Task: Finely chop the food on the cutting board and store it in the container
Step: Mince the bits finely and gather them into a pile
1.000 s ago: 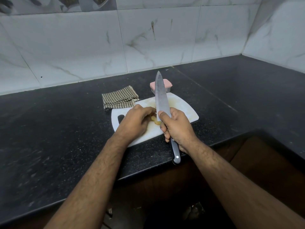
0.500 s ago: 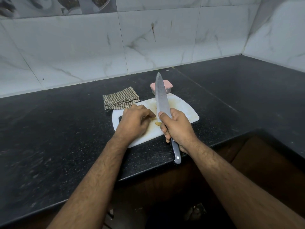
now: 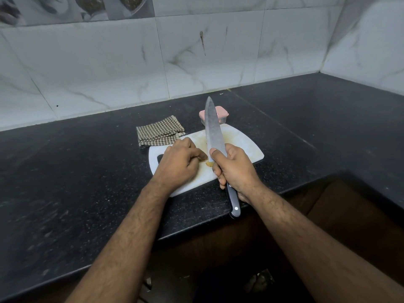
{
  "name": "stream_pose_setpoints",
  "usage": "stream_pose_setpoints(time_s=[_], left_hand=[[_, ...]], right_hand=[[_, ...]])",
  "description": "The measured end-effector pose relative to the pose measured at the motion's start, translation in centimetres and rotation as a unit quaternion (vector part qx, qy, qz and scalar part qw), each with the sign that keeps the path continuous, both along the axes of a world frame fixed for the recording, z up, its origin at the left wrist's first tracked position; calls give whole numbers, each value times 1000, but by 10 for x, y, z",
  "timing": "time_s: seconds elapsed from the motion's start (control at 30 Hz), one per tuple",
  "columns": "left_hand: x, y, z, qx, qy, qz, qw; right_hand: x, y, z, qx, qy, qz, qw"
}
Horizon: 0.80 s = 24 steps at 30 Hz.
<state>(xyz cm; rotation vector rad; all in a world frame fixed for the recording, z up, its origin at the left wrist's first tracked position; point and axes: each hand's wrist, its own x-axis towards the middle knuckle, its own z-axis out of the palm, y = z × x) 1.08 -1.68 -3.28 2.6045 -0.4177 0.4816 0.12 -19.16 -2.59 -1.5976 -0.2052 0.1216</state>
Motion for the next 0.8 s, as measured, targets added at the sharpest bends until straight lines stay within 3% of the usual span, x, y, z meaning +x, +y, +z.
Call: stream_pose_setpoints(time_s=[0.27, 0.43, 0.7, 0.8], left_hand=[[-7, 4, 8, -42, -24, 29, 998], [-35, 14, 2, -122, -51, 71, 989], [-57, 13, -8, -139, -13, 104, 985], [-63, 5, -3, -97, -31, 100, 990]], right_hand=[[1, 0, 1, 3, 12, 8, 1000], [1, 0, 3, 3, 22, 14, 1000], [-5, -1, 1, -8, 5, 9, 1000], [-11, -2, 2, -27, -3, 18, 999]])
